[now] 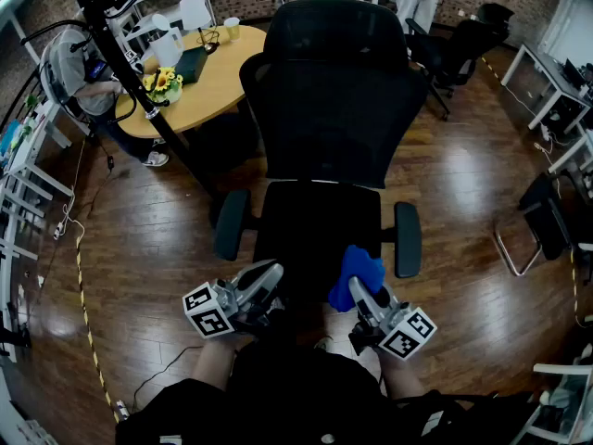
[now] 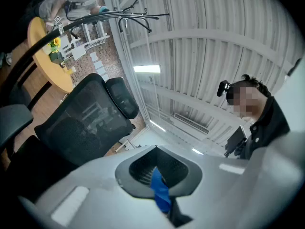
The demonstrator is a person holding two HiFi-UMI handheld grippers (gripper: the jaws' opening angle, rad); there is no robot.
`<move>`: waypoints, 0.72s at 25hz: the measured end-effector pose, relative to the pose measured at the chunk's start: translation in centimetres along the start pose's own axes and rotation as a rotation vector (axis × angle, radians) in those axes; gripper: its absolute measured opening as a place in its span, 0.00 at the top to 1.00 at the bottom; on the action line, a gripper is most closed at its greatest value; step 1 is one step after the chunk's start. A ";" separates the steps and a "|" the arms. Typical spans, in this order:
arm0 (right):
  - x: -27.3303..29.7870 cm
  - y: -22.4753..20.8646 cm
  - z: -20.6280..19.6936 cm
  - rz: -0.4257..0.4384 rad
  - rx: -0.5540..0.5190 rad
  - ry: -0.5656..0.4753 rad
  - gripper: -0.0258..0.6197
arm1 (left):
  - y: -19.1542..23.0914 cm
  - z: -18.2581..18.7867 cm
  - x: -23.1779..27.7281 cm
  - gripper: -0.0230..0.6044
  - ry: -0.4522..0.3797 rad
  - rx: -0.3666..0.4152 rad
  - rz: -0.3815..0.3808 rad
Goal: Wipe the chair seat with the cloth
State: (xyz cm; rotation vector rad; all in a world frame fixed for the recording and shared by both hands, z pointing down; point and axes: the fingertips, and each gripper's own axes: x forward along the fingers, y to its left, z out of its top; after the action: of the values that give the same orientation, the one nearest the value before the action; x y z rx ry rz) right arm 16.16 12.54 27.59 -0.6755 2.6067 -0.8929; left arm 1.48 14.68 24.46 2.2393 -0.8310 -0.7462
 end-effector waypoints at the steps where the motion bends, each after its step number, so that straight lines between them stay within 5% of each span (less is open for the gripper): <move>1: 1.2 -0.5 -0.2 -0.011 -0.004 0.003 0.87 | 1.2 0.8 0.1 0.98 0.005 0.000 -0.003; 11: 13.5 -7.9 -3.1 -0.143 -0.070 0.109 0.87 | 11.1 6.8 0.5 0.98 0.074 -0.080 -0.063; 18: 21.1 -19.1 -11.2 -0.232 -0.043 0.286 0.87 | 16.0 5.8 -1.1 0.98 0.062 -0.153 0.049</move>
State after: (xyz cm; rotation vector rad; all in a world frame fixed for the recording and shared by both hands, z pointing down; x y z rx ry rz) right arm -0.03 -6.19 45.54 -0.9401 2.8459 -1.0743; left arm -8.94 3.72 32.46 2.0879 -0.7695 -0.6897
